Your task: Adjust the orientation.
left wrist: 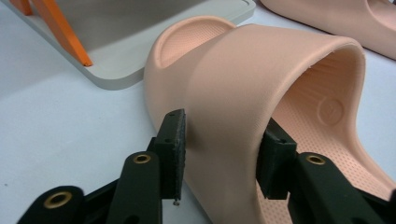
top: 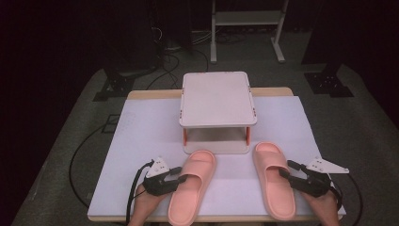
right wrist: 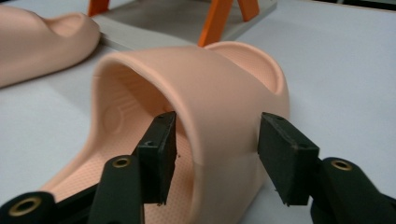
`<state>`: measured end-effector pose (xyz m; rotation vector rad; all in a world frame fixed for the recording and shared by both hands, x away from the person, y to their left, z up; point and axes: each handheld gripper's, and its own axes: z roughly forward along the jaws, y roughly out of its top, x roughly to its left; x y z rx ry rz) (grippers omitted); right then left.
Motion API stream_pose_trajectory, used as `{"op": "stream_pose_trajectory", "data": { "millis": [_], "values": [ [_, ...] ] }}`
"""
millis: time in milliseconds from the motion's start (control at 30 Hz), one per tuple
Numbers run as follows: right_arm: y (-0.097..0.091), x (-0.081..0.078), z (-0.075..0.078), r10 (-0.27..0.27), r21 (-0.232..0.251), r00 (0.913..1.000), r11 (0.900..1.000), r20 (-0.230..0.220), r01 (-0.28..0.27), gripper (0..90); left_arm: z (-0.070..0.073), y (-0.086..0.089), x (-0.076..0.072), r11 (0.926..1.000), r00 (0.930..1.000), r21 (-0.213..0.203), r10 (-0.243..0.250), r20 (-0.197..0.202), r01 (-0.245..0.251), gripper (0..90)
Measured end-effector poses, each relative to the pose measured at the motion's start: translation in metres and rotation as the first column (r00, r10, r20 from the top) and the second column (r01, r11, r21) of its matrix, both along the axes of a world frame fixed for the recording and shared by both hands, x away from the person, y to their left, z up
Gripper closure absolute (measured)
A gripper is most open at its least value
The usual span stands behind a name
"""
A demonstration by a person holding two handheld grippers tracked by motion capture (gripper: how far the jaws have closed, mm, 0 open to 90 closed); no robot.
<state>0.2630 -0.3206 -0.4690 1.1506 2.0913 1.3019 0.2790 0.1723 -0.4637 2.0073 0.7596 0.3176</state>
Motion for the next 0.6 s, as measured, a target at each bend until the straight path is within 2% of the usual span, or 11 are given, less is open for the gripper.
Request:
{"op": "stream_pose_trajectory", "data": {
  "millis": [67,300,400,600],
  "values": [
    [0.0023,0.0013,-0.0025,-0.026,-0.029,0.9996,0.9992,-0.005,0.026,51.1,-0.0001,-0.0005,-0.0003,1.0000,1.0000,-0.002,0.004,0.003,-0.004,60.3],
    [0.0028,0.0014,-0.0016,-0.053,-0.045,0.9986,0.9975,0.009,0.053,58.9,0.0010,-0.0011,-0.0010,0.9998,0.9997,-0.004,0.019,0.017,-0.019,63.4],
    [0.0025,-0.0006,0.0005,-0.073,-0.067,0.9970,0.9950,0.026,0.075,67.4,0.0012,-0.0007,-0.0008,0.9996,0.9996,-0.018,0.023,0.014,-0.023,66.5],
    [0.0032,-0.0024,0.0037,-0.055,-0.072,0.9982,0.9958,0.025,0.057,75.1,0.0023,0.0011,-0.0014,0.9991,0.9997,-0.038,0.021,0.014,-0.020,70.9]
  ]
}}
